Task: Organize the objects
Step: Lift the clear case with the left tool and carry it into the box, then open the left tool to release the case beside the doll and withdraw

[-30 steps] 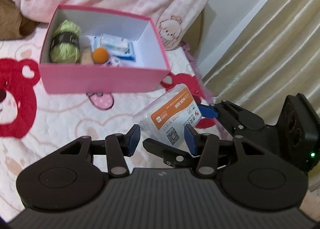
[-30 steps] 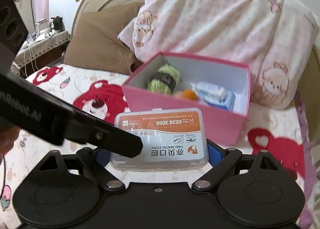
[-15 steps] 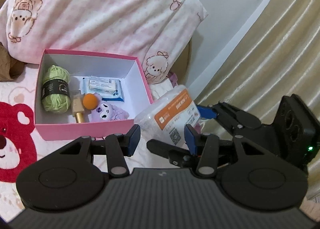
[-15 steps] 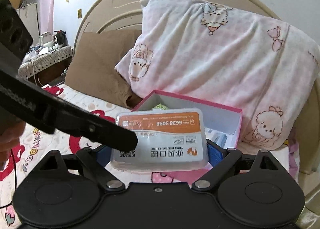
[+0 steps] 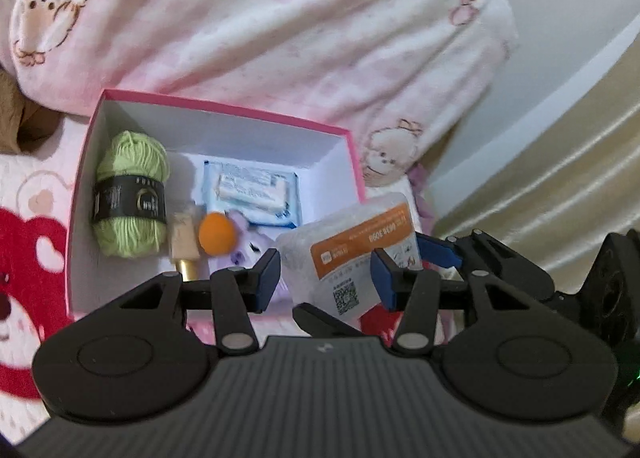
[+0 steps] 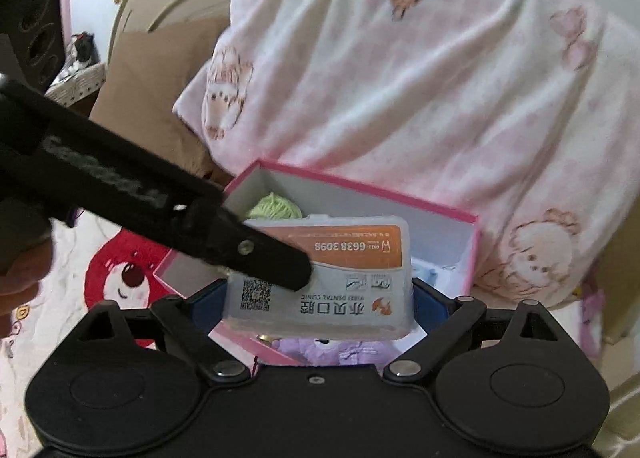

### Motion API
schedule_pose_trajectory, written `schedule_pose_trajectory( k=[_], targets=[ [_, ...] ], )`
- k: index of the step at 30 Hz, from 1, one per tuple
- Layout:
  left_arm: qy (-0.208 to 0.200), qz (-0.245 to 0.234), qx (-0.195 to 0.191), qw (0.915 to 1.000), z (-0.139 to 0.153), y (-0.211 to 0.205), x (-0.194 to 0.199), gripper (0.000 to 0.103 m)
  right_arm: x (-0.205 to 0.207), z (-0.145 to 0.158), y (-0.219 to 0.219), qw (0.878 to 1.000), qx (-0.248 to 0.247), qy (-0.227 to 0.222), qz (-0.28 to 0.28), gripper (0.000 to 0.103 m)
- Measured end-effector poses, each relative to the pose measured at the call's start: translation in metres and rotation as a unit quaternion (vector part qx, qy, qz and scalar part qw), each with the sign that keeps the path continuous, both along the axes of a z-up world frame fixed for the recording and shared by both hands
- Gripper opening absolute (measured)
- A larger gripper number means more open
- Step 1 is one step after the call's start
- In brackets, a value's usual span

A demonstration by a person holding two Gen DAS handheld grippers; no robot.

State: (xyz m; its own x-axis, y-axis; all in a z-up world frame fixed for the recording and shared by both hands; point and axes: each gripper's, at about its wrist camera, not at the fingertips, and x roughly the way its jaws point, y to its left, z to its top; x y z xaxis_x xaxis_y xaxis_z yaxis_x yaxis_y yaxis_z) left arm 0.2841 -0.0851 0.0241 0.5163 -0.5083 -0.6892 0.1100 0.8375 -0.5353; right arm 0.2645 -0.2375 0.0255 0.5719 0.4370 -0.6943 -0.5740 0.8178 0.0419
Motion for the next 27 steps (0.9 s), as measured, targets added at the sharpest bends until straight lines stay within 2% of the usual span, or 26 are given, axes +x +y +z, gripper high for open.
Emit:
schedule_pose_trajectory(
  k=[2, 7, 11, 19, 23, 27],
  targets=[
    [-0.002, -0.008, 0.002, 1.0, -0.012, 0.0, 0.01, 0.048, 0.014, -0.01, 0.0, 1.0, 0.0, 0.011, -0.003, 0.097],
    [0.002, 0.002, -0.035, 0.9994, -0.048, 0.003, 0.026, 0.046, 0.041, -0.034, -0.002, 0.999, -0.011, 0.043, -0.003, 0.096],
    [0.003, -0.004, -0.042, 0.9991, -0.068, 0.004, 0.038, 0.046, 0.053, -0.05, -0.001, 0.998, -0.012, 0.059, -0.02, 0.096],
    [0.021, -0.017, 0.004, 0.9996, -0.093, -0.005, 0.068, 0.046, 0.072, -0.085, 0.02, 0.995, -0.059, 0.071, -0.044, 0.096],
    [0.01, -0.044, 0.033, 0.9984, -0.099, -0.015, 0.075, 0.048, 0.083, -0.094, 0.022, 0.993, -0.084, 0.077, -0.043, 0.096],
    [-0.005, -0.039, 0.045, 0.9982, -0.101, -0.017, 0.077, 0.049, 0.089, -0.095, 0.024, 0.992, -0.099, 0.075, -0.025, 0.096]
  ],
)
